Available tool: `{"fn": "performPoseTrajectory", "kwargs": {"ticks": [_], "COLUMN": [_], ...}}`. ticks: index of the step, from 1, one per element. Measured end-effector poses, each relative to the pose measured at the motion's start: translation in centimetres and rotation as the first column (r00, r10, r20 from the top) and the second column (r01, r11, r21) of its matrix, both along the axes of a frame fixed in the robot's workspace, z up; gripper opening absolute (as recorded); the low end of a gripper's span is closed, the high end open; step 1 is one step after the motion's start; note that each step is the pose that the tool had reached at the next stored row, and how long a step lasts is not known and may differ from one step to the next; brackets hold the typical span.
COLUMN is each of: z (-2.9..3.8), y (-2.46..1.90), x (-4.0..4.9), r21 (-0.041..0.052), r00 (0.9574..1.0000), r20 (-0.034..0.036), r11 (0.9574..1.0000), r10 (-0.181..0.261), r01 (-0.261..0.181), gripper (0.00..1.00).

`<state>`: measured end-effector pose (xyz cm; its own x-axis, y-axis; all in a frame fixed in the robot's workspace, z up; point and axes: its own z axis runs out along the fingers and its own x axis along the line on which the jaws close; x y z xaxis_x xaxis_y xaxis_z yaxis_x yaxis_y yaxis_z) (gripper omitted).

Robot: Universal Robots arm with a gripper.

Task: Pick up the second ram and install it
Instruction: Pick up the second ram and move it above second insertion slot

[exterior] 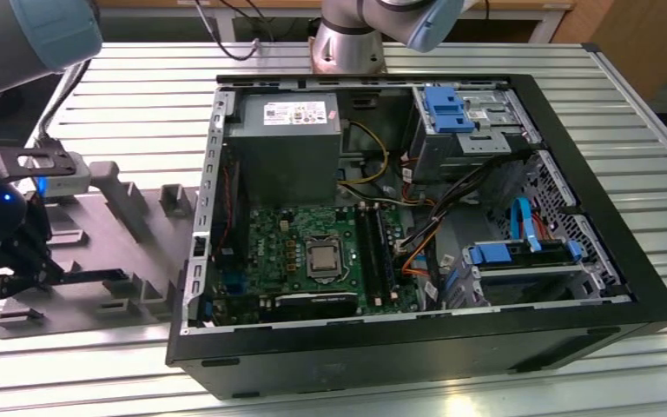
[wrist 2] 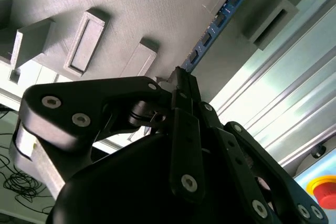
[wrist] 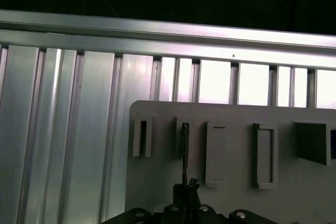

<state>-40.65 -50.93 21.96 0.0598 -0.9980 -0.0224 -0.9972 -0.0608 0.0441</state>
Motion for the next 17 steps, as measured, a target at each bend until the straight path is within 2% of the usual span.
{"fn": "performPoseTrajectory", "kwargs": {"ticks": [7,17], "z": [0.83,1.31], "y": [0.0,0.0], "x": [0.0,0.0], "r21": [0.0,0.0001], "r00": [1.0,1.0], "r20": [0.0013,0.0032], "r11": [1.0,1.0], "r10": [0.0,0.0], "r01": [0.0,0.0], "gripper": [0.13,0.13]}}
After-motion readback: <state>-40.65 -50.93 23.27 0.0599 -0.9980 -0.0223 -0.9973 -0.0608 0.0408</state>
